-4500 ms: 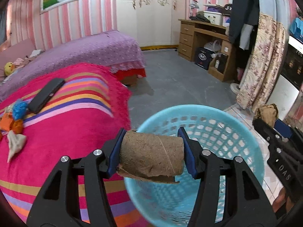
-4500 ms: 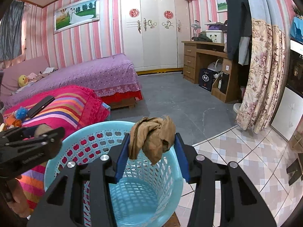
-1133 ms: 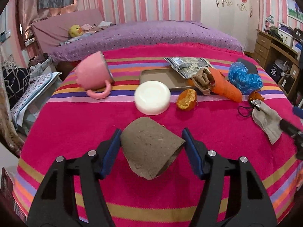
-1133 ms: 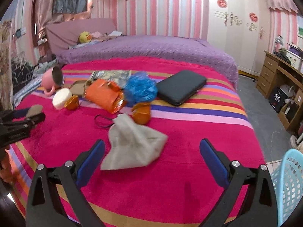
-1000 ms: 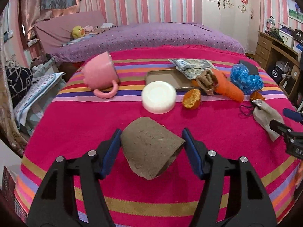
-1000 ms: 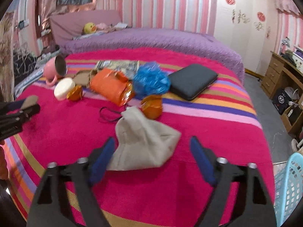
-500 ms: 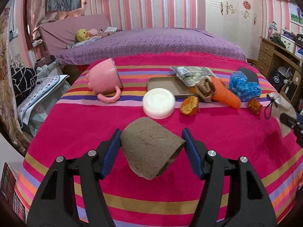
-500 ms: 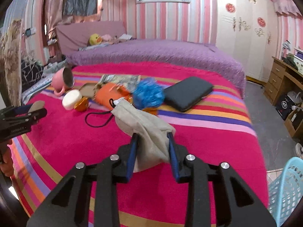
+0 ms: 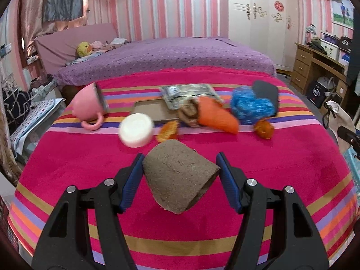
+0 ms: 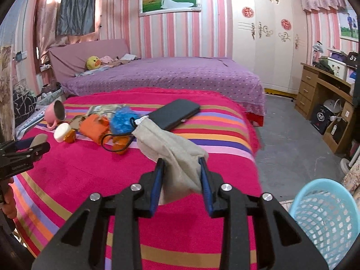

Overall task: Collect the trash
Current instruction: 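Carry both items to the blue basket and open both tools over it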

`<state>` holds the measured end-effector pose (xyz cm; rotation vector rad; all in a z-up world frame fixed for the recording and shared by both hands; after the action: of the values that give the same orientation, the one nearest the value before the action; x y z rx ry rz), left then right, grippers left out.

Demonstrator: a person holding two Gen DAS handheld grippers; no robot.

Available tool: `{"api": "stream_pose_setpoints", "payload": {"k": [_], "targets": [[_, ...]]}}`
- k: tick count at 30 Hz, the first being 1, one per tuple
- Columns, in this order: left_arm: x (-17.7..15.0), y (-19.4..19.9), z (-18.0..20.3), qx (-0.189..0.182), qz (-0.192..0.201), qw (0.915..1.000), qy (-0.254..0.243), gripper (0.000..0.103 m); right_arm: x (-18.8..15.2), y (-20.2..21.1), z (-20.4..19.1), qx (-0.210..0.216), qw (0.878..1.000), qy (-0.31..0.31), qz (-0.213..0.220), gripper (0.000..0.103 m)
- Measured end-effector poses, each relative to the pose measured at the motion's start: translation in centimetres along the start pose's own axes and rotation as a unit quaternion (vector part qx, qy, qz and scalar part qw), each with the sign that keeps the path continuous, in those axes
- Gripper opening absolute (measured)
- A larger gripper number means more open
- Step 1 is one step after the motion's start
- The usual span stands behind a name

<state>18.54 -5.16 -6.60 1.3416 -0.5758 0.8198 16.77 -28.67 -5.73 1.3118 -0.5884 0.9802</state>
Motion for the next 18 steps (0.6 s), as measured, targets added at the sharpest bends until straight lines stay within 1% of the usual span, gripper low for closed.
{"api": "stream_pose_setpoints", "payload": {"k": [9,12,16,18], "targets": [[-1.6,0.1,5.5,-0.023,-0.009,0.9996,-0.012,0.064,-2.6,2.3,6.3,-0.039,0.999,-0.035,-0.003,0.032],[-1.8,0.5,7.4,-0.024,-0.003,0.9995,-0.023,0.064,-3.3,3.1,8.5,-0.05,0.998,-0.046,-0.003,0.032],[-1.6,1.2,10.1,-0.03,0.001,0.9993,-0.023,0.064,-4.6,3.9,11.7,-0.062,0.996,-0.061,-0.007,0.032],[-1.7,1.5,11.8,-0.033,0.003,0.9989,-0.034,0.064,-5.5,4.4,13.6,-0.068,0.995,-0.073,-0.01,0.032]]}}
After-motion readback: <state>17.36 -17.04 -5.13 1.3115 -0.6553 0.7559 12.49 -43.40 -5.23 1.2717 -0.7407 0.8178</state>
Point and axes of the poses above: each gripper's, at about its wrist camera, not at the fingertips, and y roughly against the way its jaws point, z to its right, x to its top, the point moved 6 cm from there along -y, roughly the way its jaws point, and after that the axes turned 15 degrees about y, right-handed, at the moved point
